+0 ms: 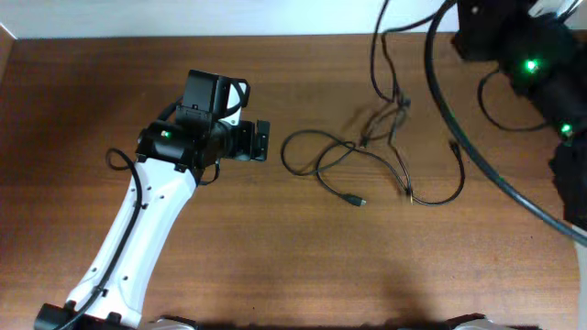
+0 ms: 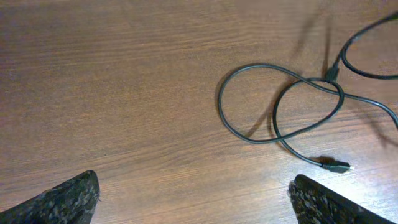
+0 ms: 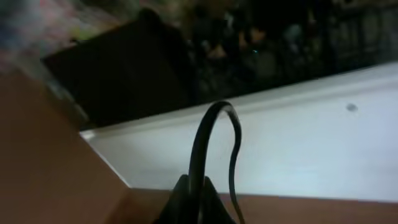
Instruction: Untangle cables
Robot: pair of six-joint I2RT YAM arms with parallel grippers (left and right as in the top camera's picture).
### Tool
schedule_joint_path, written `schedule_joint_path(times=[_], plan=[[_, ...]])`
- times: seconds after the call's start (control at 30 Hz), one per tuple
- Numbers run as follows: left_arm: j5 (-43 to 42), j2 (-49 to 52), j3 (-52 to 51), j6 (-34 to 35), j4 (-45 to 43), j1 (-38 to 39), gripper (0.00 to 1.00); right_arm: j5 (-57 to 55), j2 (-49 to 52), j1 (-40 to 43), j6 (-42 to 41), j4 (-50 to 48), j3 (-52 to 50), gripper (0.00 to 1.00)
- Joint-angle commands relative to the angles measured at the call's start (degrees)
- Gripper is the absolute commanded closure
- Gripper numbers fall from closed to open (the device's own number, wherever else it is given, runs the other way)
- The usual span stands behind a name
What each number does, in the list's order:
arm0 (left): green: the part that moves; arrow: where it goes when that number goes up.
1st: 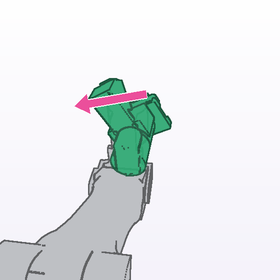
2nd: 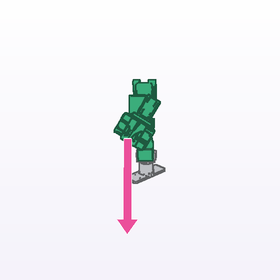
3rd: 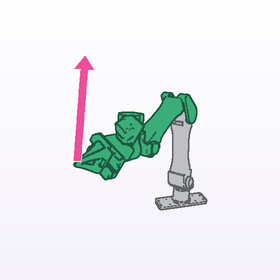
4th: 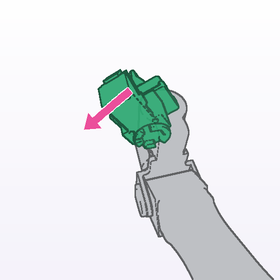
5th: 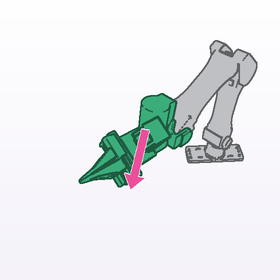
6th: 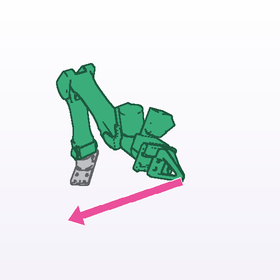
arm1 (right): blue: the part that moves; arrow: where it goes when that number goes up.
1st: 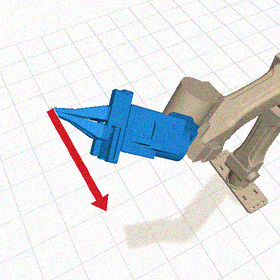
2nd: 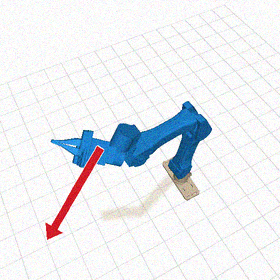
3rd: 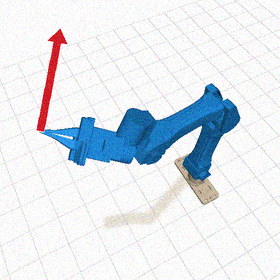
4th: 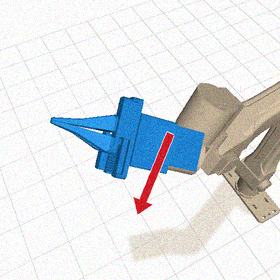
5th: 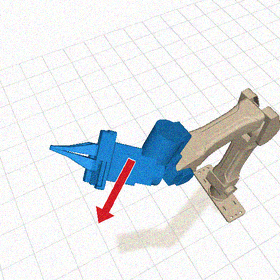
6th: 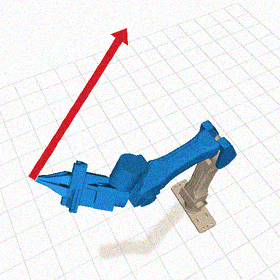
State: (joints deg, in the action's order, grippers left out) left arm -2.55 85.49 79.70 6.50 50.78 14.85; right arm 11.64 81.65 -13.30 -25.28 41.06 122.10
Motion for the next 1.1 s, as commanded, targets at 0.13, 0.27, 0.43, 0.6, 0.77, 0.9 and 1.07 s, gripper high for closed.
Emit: schedule_joint_path(times=[0.13,0.27,0.43,0.6,0.77,0.9,1.07], plan=[[0.39,-1.07,0.22,0.26,-0.11,-0.39,0.01,-6.56,-0.55,0.26,-3.56,-1.01,1.03,0.96],[0.39,-1.07,0.22,0.26,-0.11,-0.39,0.01,-19.63,1.38,0.24,-14.56,15.56,0.96,0.96],[0.39,-1.07,0.22,0.26,-0.11,-0.39,0.01,5.14,6.27,0.2,-20.85,20.57,0.96,0.96],[0.39,-1.07,0.22,0.26,-0.11,-0.39,0.01,1.6,6.54,0.2,-8.55,17.68,0.96,0.96],[0.39,-1.07,0.22,0.26,-0.11,-0.39,0.01,-7.76,12.96,0.26,-4.07,25.83,0.96,0.96],[0.39,-1.07,0.22,0.26,-0.11,-0.39,0.01,6.84,19.61,0.2,-2.91,25.64,0.96,0.96],[0.39,-1.07,0.22,0.26,-0.11,-0.39,0.01,16.2,19.26,0.7,3.87,23.34,0.98,0.96]])
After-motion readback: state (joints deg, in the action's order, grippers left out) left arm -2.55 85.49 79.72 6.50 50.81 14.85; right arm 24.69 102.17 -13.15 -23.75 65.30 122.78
